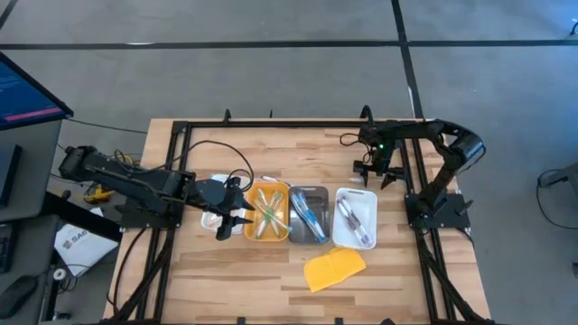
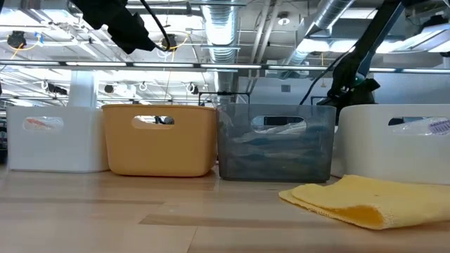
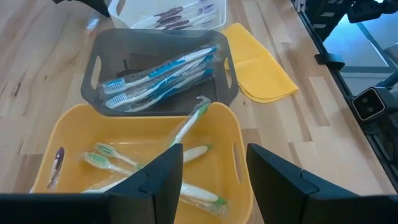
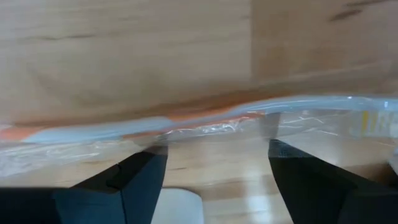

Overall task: Pick & Place Toothbrushes
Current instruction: Put the orange toothbrush into the left white bin

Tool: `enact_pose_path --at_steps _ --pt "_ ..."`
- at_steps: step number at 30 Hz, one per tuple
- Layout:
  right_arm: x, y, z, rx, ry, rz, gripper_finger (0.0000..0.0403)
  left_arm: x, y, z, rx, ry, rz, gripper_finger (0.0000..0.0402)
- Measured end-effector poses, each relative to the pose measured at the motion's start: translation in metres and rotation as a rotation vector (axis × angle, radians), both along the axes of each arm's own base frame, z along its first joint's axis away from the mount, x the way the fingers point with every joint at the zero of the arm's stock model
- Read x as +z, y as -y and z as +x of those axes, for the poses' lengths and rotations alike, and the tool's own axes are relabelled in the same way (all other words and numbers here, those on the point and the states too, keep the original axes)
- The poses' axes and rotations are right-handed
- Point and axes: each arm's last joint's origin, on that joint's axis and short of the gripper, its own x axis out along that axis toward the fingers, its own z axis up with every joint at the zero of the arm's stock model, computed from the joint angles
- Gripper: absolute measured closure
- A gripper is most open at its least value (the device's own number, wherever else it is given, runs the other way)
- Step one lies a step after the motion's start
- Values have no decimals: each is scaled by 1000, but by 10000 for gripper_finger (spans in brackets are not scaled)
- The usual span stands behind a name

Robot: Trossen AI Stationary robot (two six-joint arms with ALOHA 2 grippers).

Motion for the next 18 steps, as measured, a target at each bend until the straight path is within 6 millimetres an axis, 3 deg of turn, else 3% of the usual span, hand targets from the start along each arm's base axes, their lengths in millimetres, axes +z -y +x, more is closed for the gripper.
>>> enact_pose_path --at_steps 7,18 --pt "0 1 3 28 22 -31 193 0 0 0 0 1 -1 229" --pt "0 -1 5 177 34 -78 392 0 0 0 -1 1 0 229"
